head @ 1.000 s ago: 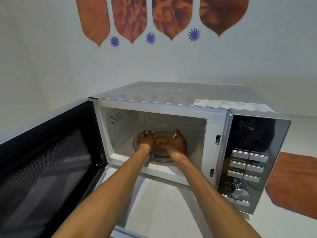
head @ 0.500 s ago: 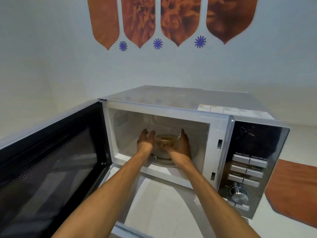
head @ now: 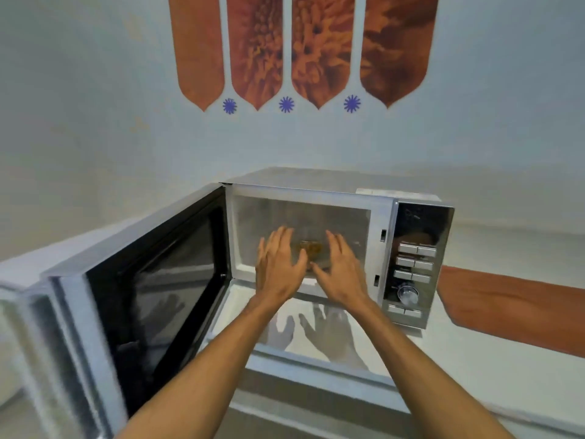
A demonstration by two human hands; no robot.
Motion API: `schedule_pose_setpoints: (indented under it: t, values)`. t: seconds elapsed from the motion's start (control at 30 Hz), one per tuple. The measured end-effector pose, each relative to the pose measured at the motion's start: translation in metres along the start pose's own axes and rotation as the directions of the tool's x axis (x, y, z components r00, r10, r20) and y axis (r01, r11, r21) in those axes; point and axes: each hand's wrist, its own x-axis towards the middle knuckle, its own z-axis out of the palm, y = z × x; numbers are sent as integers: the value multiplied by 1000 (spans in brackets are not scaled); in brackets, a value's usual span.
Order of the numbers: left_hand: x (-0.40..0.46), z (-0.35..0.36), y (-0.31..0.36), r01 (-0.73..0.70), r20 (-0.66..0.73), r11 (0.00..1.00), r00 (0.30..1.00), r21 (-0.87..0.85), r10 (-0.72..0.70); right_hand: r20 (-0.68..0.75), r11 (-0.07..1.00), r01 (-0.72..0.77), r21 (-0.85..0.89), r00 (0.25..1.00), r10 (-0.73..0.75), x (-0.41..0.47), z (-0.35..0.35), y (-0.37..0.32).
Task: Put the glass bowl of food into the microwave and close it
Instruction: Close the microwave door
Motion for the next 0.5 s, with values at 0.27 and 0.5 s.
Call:
schedule_pose_setpoints:
  t: [0.27,0.5]
  values:
    - [-43,-98,35,-249,-9,899,963,360,271,-78,951,83,-296,991,-111,-56,-62,-34]
    - [-65,-175,57,-281,-23,770,934,573,357,-180,904,95,-417,966,-184,-94,-111,-67]
